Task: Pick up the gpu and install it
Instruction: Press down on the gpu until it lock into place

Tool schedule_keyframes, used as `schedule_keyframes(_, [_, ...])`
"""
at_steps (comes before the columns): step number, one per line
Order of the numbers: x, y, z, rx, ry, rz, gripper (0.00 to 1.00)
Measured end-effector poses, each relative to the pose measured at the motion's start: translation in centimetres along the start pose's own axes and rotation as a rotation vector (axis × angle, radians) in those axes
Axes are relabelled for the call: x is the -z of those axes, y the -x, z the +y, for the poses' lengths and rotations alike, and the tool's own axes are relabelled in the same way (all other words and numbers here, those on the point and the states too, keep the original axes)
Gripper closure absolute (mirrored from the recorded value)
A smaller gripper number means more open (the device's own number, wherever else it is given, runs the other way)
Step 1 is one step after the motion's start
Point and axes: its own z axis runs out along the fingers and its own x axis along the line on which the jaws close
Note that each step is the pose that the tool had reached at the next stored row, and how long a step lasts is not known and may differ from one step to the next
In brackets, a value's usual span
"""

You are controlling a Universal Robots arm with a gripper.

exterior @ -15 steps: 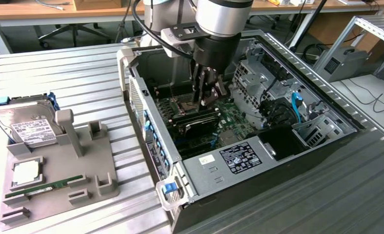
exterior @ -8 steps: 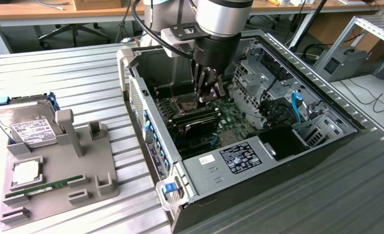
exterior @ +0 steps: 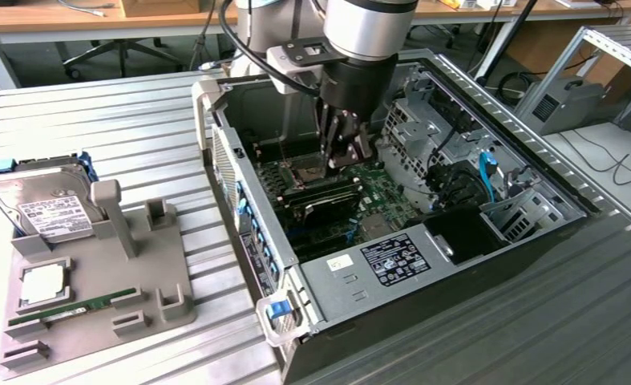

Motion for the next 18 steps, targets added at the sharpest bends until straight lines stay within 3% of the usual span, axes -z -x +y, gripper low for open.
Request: schedule_keyframes(18, [-0.59,0.6,-0.18,0.0,-0.0001,-0.0001,0.89])
